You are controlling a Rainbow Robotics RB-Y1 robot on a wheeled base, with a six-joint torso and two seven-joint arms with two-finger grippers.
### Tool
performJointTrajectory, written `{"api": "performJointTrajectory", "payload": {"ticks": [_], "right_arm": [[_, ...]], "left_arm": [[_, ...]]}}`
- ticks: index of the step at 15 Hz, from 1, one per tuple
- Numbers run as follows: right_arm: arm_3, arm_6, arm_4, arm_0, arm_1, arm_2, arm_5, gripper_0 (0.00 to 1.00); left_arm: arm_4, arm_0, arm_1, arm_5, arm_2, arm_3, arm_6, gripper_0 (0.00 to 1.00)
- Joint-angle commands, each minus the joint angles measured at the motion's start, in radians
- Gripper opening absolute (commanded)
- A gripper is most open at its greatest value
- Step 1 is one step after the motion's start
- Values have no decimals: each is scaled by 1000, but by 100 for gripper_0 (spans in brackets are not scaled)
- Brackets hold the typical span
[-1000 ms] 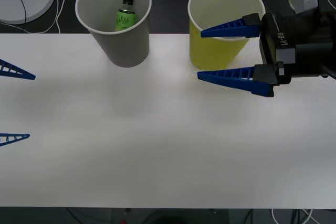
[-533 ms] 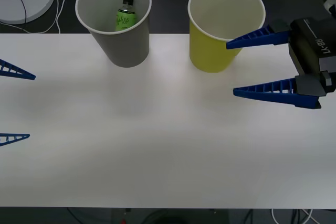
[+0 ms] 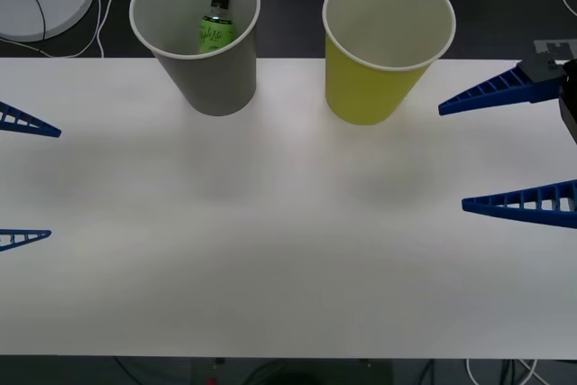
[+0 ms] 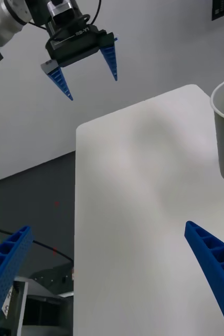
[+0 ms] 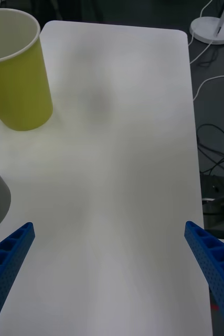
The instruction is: Put the can into the green bin and the plastic bottle into the gray bin
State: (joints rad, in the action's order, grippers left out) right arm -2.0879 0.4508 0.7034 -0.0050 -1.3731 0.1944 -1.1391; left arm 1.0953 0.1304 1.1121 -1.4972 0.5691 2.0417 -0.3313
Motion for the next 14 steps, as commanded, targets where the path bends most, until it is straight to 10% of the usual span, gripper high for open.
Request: {"api": "performJointTrajectory", "payload": {"ticks": [1, 14], "right_arm": [[-23, -15, 22, 85, 34, 111, -60, 100], [-84, -248, 48, 313, 121, 275, -103, 100]], "left_arm": [[0, 0, 0, 0, 0, 0, 0, 100], [0, 0, 0, 0, 0, 0, 0, 100]]}}
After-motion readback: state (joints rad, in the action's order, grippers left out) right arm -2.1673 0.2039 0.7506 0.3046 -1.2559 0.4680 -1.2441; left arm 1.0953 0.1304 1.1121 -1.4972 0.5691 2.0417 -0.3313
